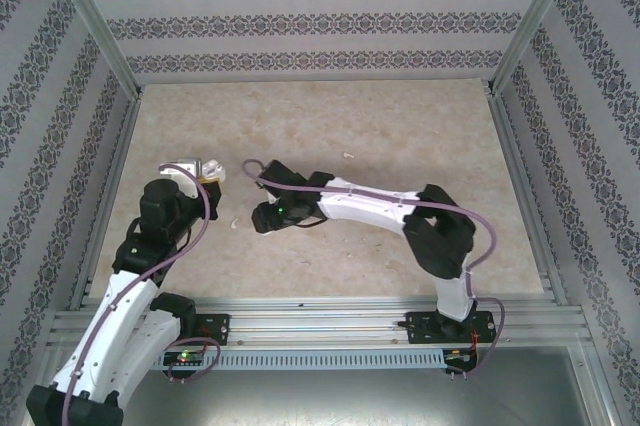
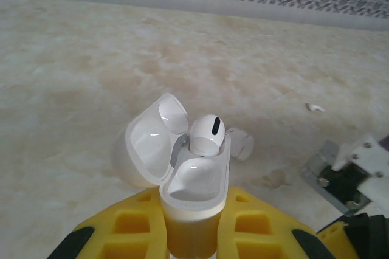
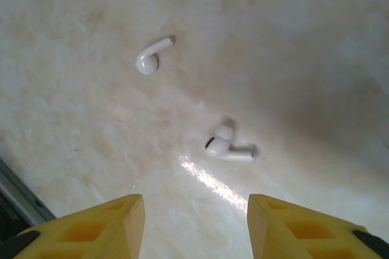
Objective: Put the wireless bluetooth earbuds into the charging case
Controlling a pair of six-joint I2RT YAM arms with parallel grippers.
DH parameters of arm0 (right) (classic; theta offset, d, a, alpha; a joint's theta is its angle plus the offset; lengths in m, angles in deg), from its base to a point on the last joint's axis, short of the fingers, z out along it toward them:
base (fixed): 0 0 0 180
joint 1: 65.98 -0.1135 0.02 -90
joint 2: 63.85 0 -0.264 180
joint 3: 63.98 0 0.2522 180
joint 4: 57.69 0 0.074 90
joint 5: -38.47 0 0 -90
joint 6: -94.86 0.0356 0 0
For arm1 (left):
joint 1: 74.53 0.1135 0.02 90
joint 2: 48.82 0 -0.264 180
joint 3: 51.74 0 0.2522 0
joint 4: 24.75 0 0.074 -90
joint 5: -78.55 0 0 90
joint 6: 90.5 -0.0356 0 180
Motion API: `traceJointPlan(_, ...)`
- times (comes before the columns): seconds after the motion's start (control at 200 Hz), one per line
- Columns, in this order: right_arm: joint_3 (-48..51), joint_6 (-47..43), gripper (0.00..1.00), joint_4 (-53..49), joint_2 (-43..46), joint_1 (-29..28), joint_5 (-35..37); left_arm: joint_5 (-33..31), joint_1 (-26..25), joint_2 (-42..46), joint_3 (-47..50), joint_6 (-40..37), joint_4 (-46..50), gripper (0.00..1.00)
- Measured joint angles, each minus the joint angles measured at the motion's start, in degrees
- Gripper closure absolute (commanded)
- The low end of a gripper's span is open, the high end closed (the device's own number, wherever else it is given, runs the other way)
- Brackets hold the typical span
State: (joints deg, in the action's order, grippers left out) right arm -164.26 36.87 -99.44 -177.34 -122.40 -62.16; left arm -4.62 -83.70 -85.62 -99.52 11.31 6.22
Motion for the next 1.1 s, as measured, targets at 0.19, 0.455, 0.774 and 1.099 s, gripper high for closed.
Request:
traceJointPlan(0.19,-10.58,-6.91,0.54,-7.61,-7.61,0.02,-1.97,0.24,1.44,3.06,-0.22,0.00,4.46,1.00)
traceJointPlan(0.455,-17.99,-11.28,0.50,-15.61,-13.51,0.02,-2.91,0.42,1.44,6.16,-1.33,-0.24,7.23,1.00)
traceJointPlan(0.774,-24.74,-13.05,0.56,-19.63,-18.25,0.02,-4.00,1.31,1.42,6.34,-1.38,-0.83,7.72,1.00)
traceJointPlan(1.099,-27.52,-14.75,0.54,-23.52,-20.74,-0.11,-1.18,2.01,1.42,6.54,-1.38,-1.07,7.72,1.00)
